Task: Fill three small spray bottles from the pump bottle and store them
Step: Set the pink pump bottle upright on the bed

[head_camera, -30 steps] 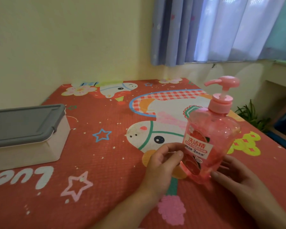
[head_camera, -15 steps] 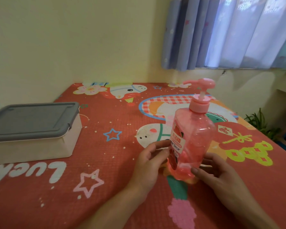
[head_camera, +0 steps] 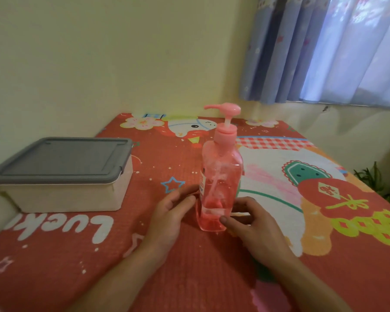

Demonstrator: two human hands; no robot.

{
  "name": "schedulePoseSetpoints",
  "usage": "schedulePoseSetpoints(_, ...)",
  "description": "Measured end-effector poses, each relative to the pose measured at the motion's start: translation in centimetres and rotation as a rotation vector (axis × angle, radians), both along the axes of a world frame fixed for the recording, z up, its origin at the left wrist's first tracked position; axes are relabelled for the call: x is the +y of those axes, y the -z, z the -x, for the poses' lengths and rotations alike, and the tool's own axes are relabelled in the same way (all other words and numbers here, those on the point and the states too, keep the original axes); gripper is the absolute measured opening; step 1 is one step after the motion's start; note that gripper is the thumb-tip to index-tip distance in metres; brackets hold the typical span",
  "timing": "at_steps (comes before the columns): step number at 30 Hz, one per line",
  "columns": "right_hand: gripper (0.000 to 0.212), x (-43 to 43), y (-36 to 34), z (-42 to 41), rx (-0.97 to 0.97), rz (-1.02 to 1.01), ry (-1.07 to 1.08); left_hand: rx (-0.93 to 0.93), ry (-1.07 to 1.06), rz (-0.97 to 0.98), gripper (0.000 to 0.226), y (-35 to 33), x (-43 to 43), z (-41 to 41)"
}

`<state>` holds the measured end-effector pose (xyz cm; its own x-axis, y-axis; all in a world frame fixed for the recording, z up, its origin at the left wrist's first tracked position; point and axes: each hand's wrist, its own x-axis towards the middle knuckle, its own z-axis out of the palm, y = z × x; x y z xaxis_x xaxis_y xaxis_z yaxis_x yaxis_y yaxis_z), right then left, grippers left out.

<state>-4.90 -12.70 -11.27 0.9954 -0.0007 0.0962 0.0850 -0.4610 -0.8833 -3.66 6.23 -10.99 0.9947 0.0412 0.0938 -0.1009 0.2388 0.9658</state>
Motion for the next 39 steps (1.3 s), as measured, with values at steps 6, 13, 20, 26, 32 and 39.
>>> schedulePoseSetpoints(6, 0.031, 4.3, 0.3, -1.7, -0.024, -0.013, -0.005, -0.031, -0.067, -0.022, 0.027, -0.1, 3.6, 0.2)
schedulePoseSetpoints(13, 0.036, 8.1, 0.4, -3.4, -0.054, -0.004, -0.019, -0.067, -0.190, -0.100, 0.023, -0.3, 6.9, 1.0)
schedulePoseSetpoints(20, 0.039, 11.3, 0.1, -4.6, -0.055, 0.007, -0.043, -0.115, -0.348, -0.109, 0.024, 0.3, 8.4, 1.4)
schedulePoseSetpoints(26, 0.042, 13.5, 0.0, -5.4, -0.057, 0.008, -0.064, -0.081, -0.345, -0.038, 0.022, 0.2, 8.7, 1.3)
schedulePoseSetpoints(32, 0.034, 15.0, -0.1, -6.0, -0.042, 0.016, -0.106, -0.071, -0.313, -0.003, 0.021, 0.2, 8.8, 1.2)
schedulePoseSetpoints(39, 0.039, 15.1, 0.2, -6.0, -0.033, -0.016, -0.138, -0.084, -0.300, -0.006, 0.021, 0.3, 8.9, 1.2)
